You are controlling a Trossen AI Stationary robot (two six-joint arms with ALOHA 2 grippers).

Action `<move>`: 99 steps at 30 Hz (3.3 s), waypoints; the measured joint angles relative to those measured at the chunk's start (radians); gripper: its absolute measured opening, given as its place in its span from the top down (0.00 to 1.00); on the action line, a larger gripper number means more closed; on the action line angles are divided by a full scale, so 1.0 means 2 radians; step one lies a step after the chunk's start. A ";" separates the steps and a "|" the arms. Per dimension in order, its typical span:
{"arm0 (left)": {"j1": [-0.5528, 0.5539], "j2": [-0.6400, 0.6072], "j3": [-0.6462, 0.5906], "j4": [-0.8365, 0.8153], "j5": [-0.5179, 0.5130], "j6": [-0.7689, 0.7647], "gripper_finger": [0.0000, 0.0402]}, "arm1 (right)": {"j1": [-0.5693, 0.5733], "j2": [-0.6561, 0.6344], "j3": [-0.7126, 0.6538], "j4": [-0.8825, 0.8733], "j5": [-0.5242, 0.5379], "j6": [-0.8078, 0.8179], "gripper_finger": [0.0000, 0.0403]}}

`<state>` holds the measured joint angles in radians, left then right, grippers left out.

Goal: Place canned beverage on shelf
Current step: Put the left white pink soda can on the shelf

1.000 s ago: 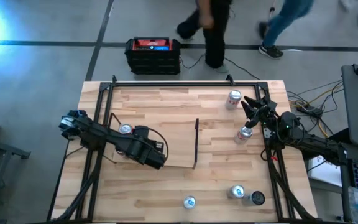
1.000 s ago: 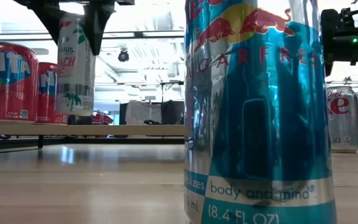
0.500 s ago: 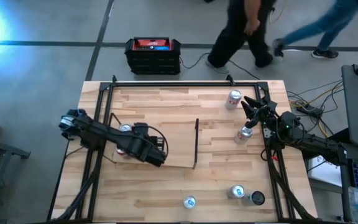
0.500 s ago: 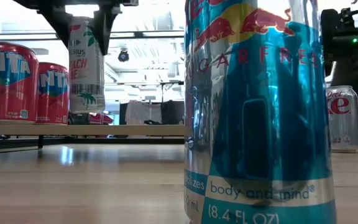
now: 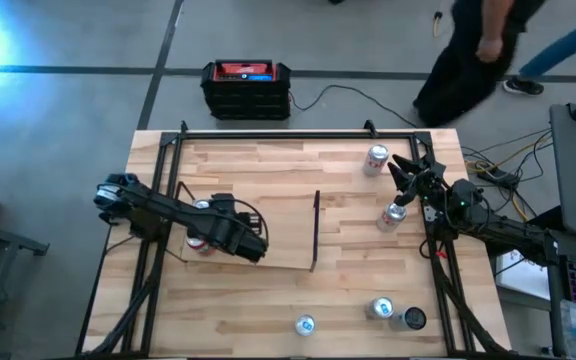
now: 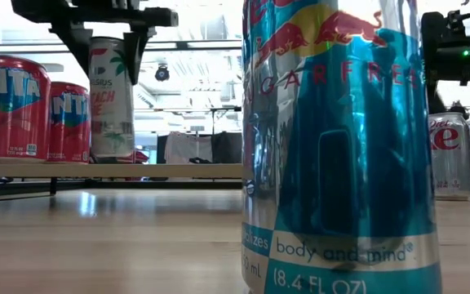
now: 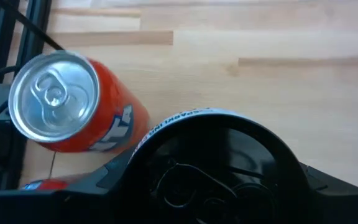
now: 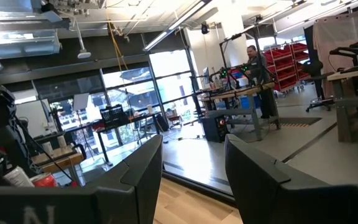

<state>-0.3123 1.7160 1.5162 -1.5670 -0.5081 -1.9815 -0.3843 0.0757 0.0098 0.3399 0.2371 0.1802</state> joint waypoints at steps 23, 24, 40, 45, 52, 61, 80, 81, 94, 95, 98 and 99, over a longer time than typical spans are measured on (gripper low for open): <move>0.034 -0.001 0.000 0.017 0.027 -0.057 0.42 | 0.000 0.000 0.000 0.000 0.000 0.000 0.61; 0.035 -0.001 0.000 0.017 0.027 -0.057 0.42 | 0.000 0.000 0.000 0.000 0.000 0.000 0.61; 0.047 -0.001 -0.019 0.026 0.027 -0.048 0.41 | 0.000 0.000 0.000 0.000 0.000 0.000 0.61; 0.048 -0.001 -0.025 0.032 0.024 -0.049 0.39 | 0.000 0.000 0.000 0.000 0.000 0.000 0.61; 0.048 -0.001 -0.023 0.033 0.023 -0.030 0.38 | 0.000 0.000 0.000 0.000 0.000 0.000 0.61; 0.049 0.000 -0.023 0.033 0.008 -0.022 0.29 | 0.000 0.000 0.000 0.000 0.000 0.000 0.61; 0.049 0.000 -0.023 0.032 0.010 -0.022 0.27 | 0.000 0.000 0.000 0.000 0.000 0.000 0.61; 0.050 0.000 -0.023 0.032 0.009 -0.022 0.27 | 0.000 0.000 0.000 0.000 0.000 0.000 0.61; 0.050 0.000 -0.026 0.034 0.006 -0.019 0.47 | 0.000 0.000 0.000 0.000 0.000 0.000 0.61; 0.050 0.000 -0.026 0.034 0.007 -0.020 0.47 | 0.000 0.000 0.000 0.000 0.000 0.000 0.61; 0.049 0.000 -0.026 0.035 0.010 -0.021 0.46 | 0.000 0.000 0.000 0.000 0.000 0.000 0.61; 0.049 -0.001 -0.026 0.035 0.012 -0.023 0.45 | 0.000 0.000 0.000 0.000 0.000 0.000 0.61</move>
<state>-0.2134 1.7150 1.4647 -1.4963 -0.4832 -2.0266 -0.3843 0.0757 0.0101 0.3400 0.2371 0.1802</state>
